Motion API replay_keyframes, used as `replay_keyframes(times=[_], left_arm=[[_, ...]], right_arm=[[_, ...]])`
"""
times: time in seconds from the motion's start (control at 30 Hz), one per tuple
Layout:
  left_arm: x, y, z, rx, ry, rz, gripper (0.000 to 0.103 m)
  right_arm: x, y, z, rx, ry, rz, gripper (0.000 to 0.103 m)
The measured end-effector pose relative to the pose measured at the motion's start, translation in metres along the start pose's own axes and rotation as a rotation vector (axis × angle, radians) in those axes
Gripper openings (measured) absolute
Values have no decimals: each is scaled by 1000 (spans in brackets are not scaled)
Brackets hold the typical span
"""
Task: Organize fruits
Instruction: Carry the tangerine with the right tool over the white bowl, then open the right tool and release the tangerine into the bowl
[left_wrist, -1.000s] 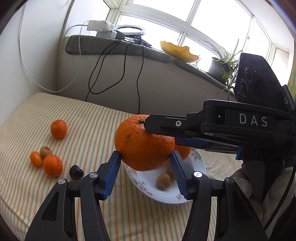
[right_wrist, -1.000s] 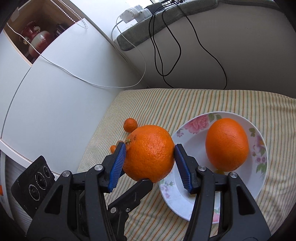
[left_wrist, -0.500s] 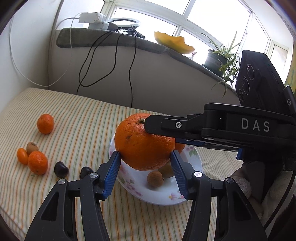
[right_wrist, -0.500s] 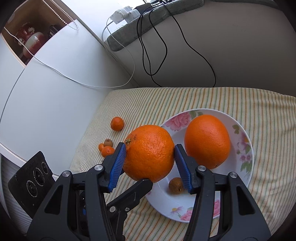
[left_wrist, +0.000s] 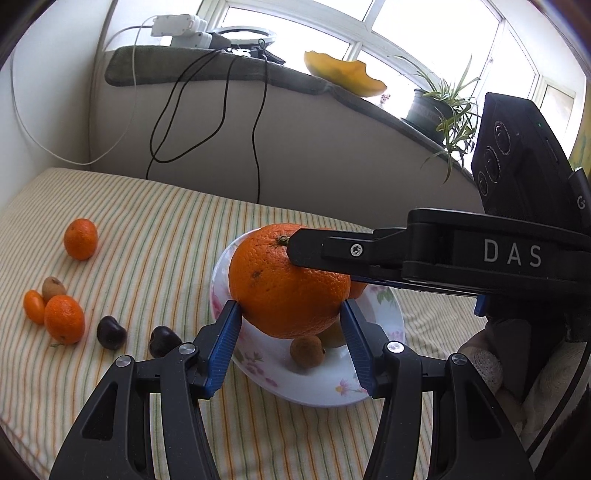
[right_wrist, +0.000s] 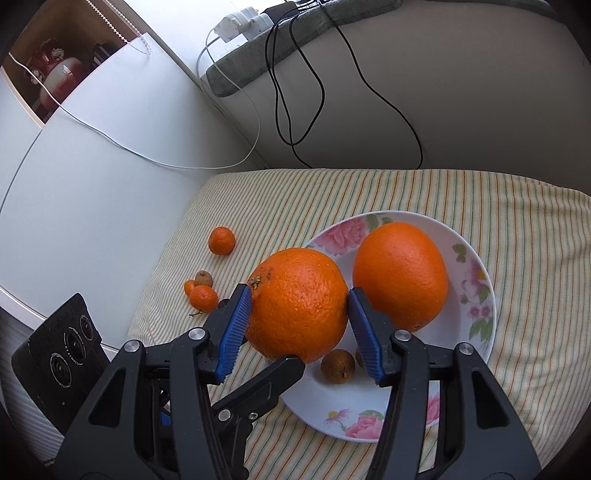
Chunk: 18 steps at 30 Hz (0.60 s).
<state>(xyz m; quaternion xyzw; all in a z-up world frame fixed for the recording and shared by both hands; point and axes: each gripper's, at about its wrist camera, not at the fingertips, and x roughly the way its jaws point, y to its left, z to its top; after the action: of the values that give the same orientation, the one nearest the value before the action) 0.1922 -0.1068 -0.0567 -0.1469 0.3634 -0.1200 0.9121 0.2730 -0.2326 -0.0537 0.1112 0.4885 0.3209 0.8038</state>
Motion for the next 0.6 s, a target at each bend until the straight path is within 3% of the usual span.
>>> replay_keyframes(times=[0.6], left_arm=[[-7,3,1,19,1,30,54]], right_arm=[[-6,2,1,-26,-28,-41,57]])
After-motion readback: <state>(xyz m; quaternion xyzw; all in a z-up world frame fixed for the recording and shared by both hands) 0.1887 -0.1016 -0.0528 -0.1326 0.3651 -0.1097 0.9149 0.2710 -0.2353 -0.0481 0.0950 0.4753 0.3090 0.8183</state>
